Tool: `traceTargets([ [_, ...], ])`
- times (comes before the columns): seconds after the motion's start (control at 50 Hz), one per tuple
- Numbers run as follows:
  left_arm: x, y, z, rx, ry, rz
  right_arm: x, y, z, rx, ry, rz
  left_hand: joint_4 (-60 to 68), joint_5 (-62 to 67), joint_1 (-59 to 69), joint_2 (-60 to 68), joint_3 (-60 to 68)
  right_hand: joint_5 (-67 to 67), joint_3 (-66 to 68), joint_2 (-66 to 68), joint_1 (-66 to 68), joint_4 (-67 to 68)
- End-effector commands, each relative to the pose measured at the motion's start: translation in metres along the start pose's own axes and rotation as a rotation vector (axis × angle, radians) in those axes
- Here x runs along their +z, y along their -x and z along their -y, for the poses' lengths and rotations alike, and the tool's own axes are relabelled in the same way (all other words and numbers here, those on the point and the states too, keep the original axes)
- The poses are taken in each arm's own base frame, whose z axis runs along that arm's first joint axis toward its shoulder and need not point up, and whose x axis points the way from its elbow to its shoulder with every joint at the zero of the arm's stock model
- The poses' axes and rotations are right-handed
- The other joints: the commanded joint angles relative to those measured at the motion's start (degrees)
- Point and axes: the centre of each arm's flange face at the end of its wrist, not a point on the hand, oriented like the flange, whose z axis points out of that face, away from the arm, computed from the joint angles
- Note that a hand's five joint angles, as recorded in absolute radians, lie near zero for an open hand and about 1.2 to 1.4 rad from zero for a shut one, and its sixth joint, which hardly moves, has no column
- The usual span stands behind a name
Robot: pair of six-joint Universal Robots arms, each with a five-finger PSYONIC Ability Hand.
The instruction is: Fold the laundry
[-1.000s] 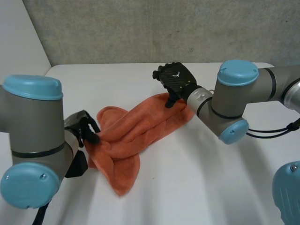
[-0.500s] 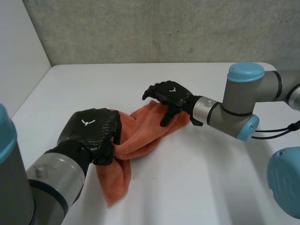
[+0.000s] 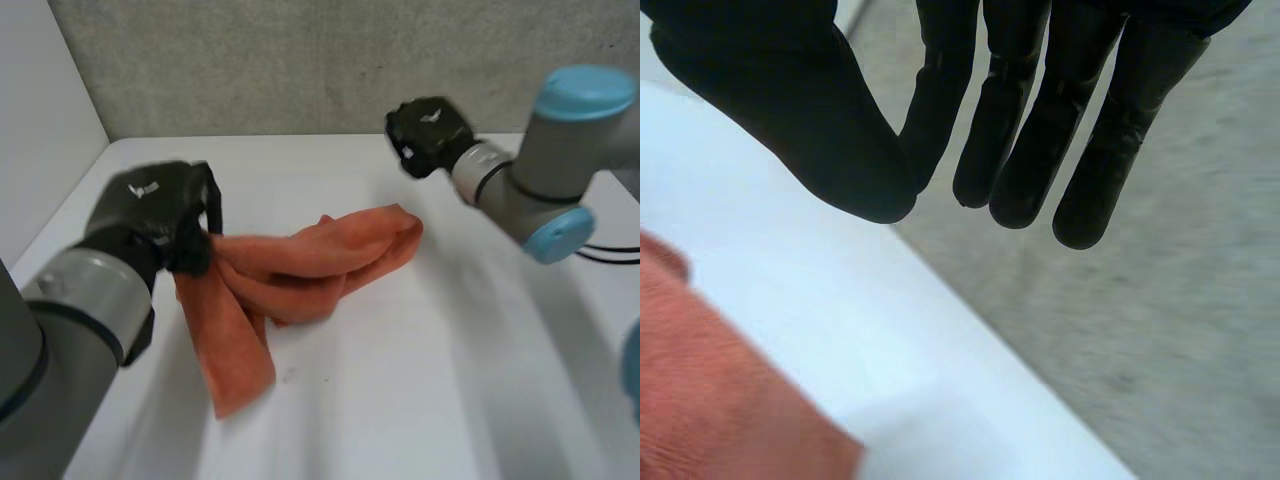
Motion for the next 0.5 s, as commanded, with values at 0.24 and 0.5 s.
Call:
traceTargets([
  [0.24, 0.001, -0.005, -0.014, 0.021, 0.023, -0.019, -0.029, 0.003, -0.013, 0.063, 0.070, 0.069, 10.29, 11.28, 11.75, 10.75, 10.39, -34.15, -35.37, -35.24, -24.60, -35.64],
  [0.5, -0.043, -0.018, 0.006, 0.071, -0.064, -0.114, 0.005, 0.031, -0.073, 0.138, 0.173, 0.267, 10.29, 11.28, 11.75, 10.75, 10.39, -31.14, -32.35, -32.22, -21.58, -32.62],
])
